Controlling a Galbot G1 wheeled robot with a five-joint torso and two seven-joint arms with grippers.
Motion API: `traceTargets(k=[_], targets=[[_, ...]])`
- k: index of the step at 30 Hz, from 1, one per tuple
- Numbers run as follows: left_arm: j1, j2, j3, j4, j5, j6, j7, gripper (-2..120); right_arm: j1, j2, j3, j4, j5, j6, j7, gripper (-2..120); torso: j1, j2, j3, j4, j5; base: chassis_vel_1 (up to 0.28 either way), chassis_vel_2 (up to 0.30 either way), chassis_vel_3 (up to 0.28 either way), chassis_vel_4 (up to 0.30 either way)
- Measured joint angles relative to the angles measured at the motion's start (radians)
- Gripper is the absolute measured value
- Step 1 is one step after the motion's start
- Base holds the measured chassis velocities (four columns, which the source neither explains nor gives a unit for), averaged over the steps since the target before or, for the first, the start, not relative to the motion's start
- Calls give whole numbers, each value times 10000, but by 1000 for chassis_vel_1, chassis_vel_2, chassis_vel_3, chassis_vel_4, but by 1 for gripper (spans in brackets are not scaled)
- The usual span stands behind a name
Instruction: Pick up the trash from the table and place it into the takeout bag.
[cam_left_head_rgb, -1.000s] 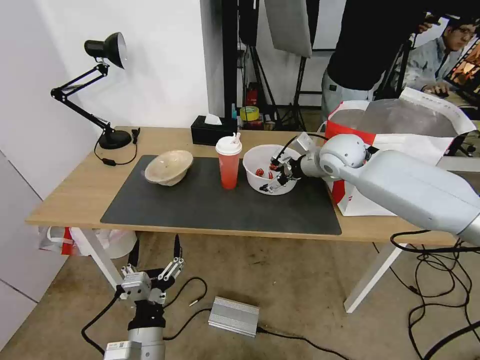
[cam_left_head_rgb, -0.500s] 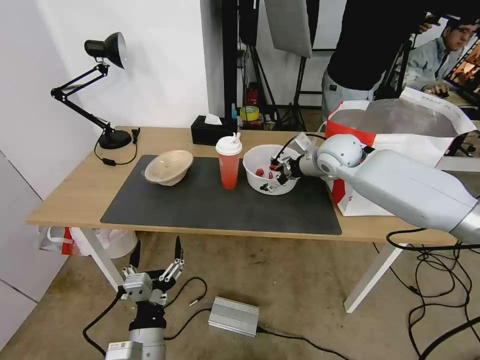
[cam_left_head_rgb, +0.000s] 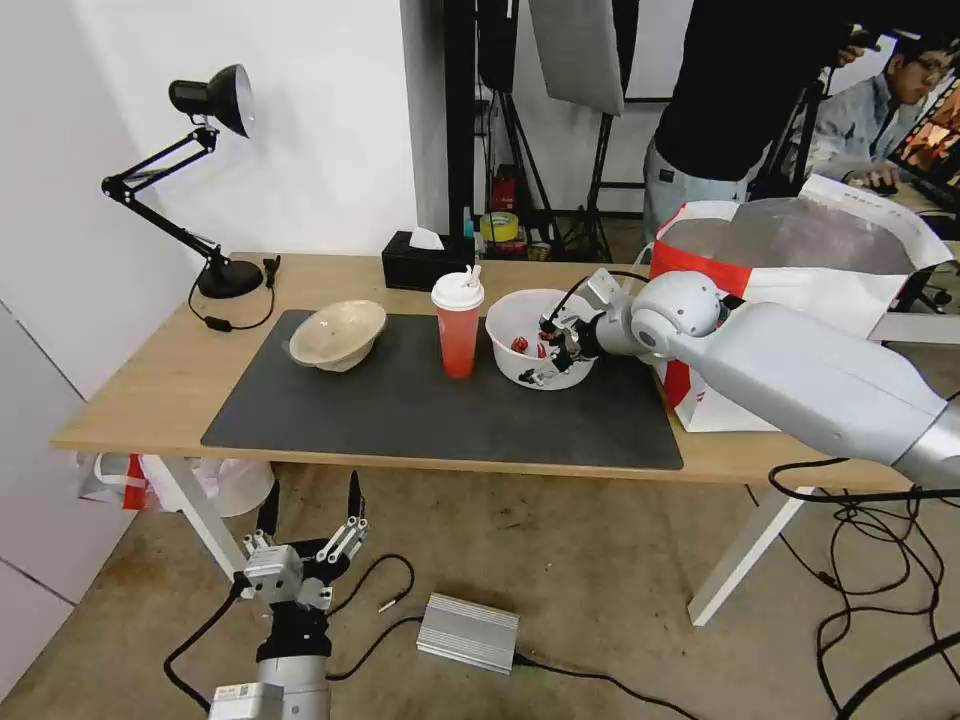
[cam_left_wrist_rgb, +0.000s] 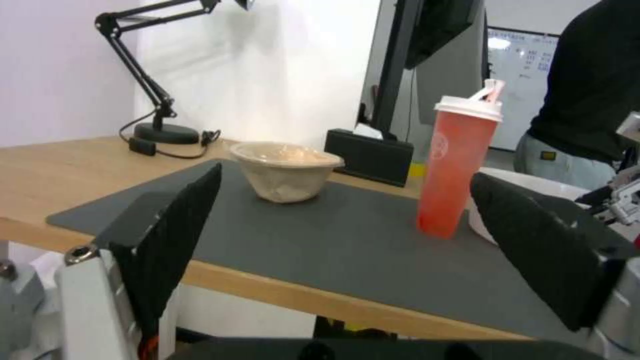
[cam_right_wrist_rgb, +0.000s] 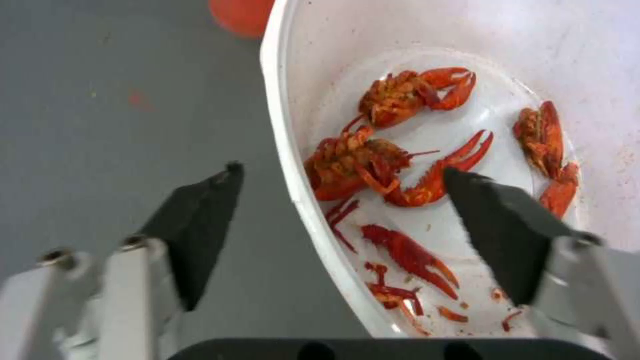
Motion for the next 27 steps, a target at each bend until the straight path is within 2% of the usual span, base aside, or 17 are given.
traceTargets(k=[3,4,6,9,10,11,15,16,18,19,21,27], targets=[[-13,3,13,5,-1,-1,-1,100,-20,6,3,-3,5,0,-23,64,0,0,0,0,0,0,0,0,0],[-13,3,13,5,-1,-1,-1,100,-20,6,3,-3,5,0,-23,64,0,0,0,0,0,0,0,0,0],[-13,10,12,2,-2,-4,-2,100,-35,22,9,-8,7,0,-38,53,0,0,0,0,0,0,0,0,0],[-11,16,8,-3,-2,-6,-2,100,-41,41,12,-18,8,1,-45,47,0,0,0,0,0,0,0,0,0],[-11,19,3,-7,-2,-6,-2,100,-45,60,16,-35,9,0,-46,39,0,0,0,0,0,0,0,0,0],[-11,19,3,-7,-2,-6,-2,100,-45,60,16,-35,9,0,-46,39,0,0,0,0,0,0,0,0,0],[-17,13,-5,-12,13,-14,-3,100,-64,162,157,-68,51,3,-80,21,0,0,0,0,0,0,0,0,0],[-17,13,-5,-12,13,-14,-3,100,-64,162,157,-68,51,3,-80,21,0,0,0,0,0,0,0,0,0],[-15,6,3,-11,33,-15,-12,100,121,186,144,-102,149,5,-147,9,0,0,0,0,0,0,0,0,0],[-15,6,3,-11,33,-15,-12,100,121,186,144,-102,149,5,-147,9,0,0,0,0,0,0,0,0,0],[-26,6,8,-11,35,-15,-13,100,225,203,37,-130,179,7,-173,0,0,0,0,0,-3,0,0,0,0],[-35,11,22,-12,35,-40,-21,100,46,226,15,-119,181,7,-178,0,0,0,0,0,2,0,0,0,0]])
